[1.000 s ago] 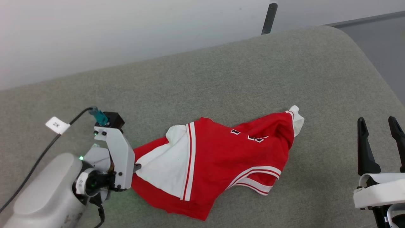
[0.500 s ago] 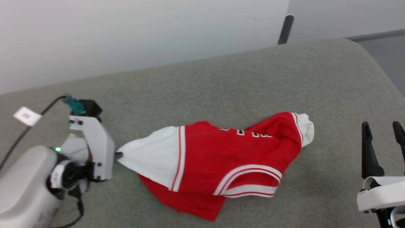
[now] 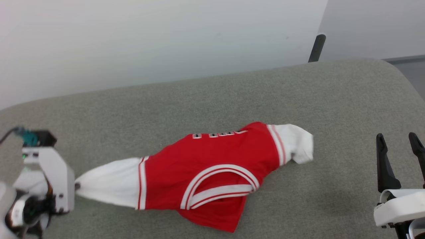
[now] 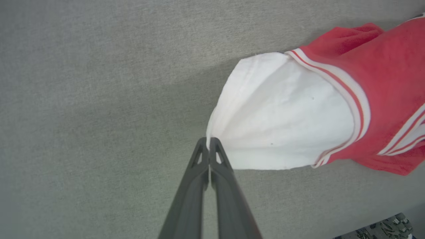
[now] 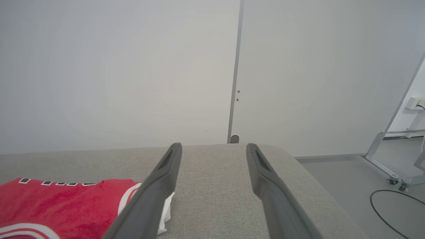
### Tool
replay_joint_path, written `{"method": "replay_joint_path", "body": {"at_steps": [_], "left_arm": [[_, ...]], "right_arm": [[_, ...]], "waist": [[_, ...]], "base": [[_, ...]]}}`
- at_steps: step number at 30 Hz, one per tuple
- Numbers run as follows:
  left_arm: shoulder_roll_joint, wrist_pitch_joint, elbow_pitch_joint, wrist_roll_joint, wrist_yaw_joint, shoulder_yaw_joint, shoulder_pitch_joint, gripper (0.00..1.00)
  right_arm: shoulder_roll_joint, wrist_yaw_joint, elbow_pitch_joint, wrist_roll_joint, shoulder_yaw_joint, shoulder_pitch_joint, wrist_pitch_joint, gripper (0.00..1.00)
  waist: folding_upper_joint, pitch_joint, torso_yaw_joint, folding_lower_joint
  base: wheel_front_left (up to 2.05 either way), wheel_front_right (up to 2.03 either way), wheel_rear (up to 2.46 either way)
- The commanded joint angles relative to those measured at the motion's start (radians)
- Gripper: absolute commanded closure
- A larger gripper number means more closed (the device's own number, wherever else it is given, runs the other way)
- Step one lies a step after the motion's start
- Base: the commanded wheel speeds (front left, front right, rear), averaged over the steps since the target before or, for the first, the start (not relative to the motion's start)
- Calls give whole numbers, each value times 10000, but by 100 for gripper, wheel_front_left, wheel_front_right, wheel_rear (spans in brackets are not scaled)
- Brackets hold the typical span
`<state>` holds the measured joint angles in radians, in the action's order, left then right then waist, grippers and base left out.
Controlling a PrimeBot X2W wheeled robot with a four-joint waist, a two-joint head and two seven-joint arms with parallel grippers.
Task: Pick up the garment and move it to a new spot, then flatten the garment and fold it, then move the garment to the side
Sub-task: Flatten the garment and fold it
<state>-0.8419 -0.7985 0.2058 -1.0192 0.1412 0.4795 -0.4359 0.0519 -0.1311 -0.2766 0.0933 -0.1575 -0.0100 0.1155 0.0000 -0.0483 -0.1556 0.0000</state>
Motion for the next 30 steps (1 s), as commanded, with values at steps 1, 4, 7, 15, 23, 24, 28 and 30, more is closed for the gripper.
{"method": "replay_joint_path", "body": {"at_steps": [1,4,7,15,23,24,28,30], "left_arm": [[-67,96,74,21,72,-5,251,100],[-192,314,331,83,-3,53,694,100],[-45,590,677,88,-88,117,982,100],[690,1041,1730,-70,-281,285,1071,85],[828,1319,1915,0,-429,191,638,0],[805,1349,1838,-9,-422,151,579,0],[702,1625,1381,93,-357,20,450,0],[681,1879,1101,155,-303,-96,459,0]], "right_arm": [[-27,5,-64,-65,-3,136,56,0],[-29,5,-125,-62,5,218,171,0],[-27,5,-185,-56,54,237,302,0],[-29,5,-254,-36,199,327,595,0],[-27,5,-358,11,245,410,769,0],[-27,5,-367,19,239,419,770,0],[-27,5,-390,68,202,446,827,0],[-27,5,-392,110,209,429,831,0]], "waist": [[0,94,56,0],[0,159,89,0],[0,207,106,0],[0,367,172,0],[0,538,318,0],[0,567,345,0],[0,729,486,0],[0,829,550,0]], "base": [[0,0,0],[0,0,0],[0,0,0],[0,0,0],[0,0,0],[0,0,0],[0,0,0],[0,0,0]]}}
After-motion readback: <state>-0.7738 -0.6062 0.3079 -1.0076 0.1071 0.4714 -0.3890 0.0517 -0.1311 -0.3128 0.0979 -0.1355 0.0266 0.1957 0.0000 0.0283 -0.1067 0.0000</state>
